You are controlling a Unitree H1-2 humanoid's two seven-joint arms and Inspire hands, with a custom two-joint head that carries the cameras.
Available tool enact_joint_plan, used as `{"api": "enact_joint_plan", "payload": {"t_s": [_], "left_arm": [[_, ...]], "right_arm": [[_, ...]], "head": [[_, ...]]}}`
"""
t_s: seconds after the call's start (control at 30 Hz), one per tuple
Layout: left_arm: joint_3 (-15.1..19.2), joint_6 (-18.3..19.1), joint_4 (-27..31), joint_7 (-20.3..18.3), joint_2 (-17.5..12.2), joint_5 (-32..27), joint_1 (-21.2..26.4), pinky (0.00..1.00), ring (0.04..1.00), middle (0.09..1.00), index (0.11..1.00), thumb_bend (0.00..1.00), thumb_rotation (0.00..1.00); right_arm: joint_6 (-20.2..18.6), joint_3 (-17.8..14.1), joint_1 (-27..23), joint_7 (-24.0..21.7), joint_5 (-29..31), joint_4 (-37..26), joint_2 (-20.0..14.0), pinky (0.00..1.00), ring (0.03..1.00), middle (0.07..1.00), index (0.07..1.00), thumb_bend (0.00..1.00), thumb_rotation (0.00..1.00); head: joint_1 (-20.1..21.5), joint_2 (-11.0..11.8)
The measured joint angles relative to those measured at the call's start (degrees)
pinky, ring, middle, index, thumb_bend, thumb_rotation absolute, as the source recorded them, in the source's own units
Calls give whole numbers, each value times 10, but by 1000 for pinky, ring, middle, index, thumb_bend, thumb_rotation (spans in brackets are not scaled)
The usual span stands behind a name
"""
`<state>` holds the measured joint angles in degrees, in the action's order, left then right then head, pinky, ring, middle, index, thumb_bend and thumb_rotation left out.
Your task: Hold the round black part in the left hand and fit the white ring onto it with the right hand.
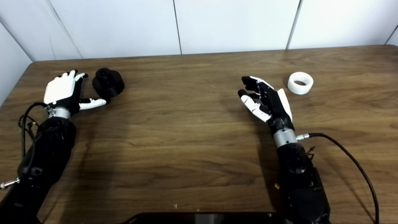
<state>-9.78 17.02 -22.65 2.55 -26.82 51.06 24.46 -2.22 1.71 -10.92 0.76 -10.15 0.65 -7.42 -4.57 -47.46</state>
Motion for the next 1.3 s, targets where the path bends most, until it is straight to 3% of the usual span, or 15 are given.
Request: {"api": "enact_joint_plan", "payload": {"t_s": [0.57, 0.73, 1.3], "left_arm": [[-21, -19, -57, 35, 5, -26, 23, 1000, 1000, 1000, 897, 1000, 685], [-31, -20, -58, 38, 14, -26, 29, 1000, 1000, 1000, 894, 1000, 640], [-48, -21, -85, 39, 23, -44, 51, 1000, 1000, 1000, 896, 1000, 701]], "right_arm": [[4, -3, -1, 0, 10, 0, -6, 735, 799, 796, 754, 500, 507], [6, -3, -1, -2, 11, 0, -6, 727, 794, 789, 750, 505, 511], [7, -3, -1, -4, 10, -1, -9, 736, 799, 794, 754, 507, 517]], "head": [[9, -2], [8, -1], [9, -3]]}}
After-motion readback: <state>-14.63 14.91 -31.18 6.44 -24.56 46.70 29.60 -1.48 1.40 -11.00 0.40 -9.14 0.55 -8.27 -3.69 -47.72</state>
